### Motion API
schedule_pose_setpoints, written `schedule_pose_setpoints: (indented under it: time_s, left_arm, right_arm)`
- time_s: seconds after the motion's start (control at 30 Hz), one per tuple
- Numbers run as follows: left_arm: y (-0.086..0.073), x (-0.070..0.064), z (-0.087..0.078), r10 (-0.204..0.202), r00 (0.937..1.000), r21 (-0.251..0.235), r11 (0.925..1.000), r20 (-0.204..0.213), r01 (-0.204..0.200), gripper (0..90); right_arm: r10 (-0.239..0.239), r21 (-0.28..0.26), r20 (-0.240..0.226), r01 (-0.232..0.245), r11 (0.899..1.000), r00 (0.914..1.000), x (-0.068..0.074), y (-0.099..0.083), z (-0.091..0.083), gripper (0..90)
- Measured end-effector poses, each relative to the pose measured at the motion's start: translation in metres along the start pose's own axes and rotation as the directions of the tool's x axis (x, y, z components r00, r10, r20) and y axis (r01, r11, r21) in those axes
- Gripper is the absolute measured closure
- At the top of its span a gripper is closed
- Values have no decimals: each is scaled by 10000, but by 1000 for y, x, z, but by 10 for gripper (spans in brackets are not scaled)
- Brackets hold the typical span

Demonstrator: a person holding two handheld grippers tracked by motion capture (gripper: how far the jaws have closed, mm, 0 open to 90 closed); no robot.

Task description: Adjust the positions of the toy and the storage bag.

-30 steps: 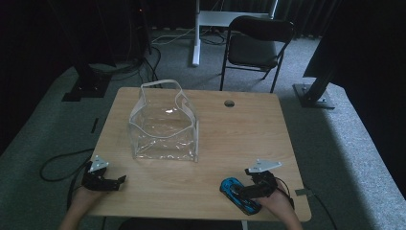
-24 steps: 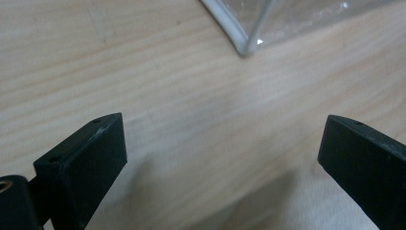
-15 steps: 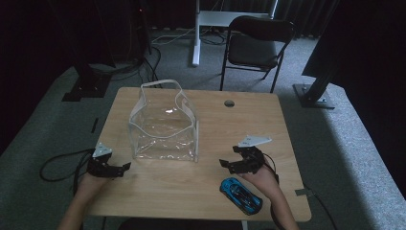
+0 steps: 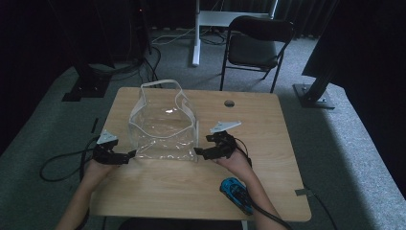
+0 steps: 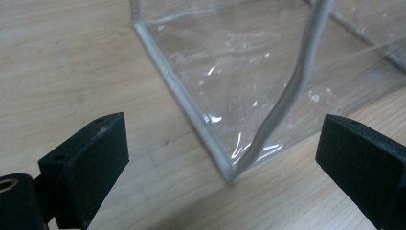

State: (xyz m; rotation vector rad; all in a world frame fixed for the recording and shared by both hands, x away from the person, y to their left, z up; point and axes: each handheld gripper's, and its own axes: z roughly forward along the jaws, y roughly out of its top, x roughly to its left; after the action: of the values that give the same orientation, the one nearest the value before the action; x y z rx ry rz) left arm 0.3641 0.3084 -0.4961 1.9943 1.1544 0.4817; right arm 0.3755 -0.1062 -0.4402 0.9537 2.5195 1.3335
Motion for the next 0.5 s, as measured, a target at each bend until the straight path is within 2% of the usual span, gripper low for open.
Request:
schedule_pose_setpoints:
  time_s: [0.1,0.17,0.2,0.27,0.37,0.5]
  left_arm:
    - [4,-2,3,6,9999,-48,10000,111,-6,55]
    - [6,-3,5,16,9998,-119,9999,180,-13,93]
    - [7,-4,5,71,9998,-142,9999,181,-68,146]
    - [9,-5,6,110,9995,-156,9998,305,-106,159]
    - [11,-8,8,203,9990,-241,9995,386,-194,260]
    - [13,-11,10,219,9983,-432,9989,548,-195,391]
  right_arm:
    - [-22,79,-68,22,10000,10000,1,3,11,277]
    - [24,57,-97,-24,10000,10000,1,4,16,309]
    - [59,24,-42,-59,10000,10000,1,5,17,344]
    - [26,-29,27,-25,10000,10000,1,7,20,391]
    - [-240,-43,165,241,9997,9996,3,9,22,509]
    - [-631,-9,315,632,9980,9975,6,11,23,621]
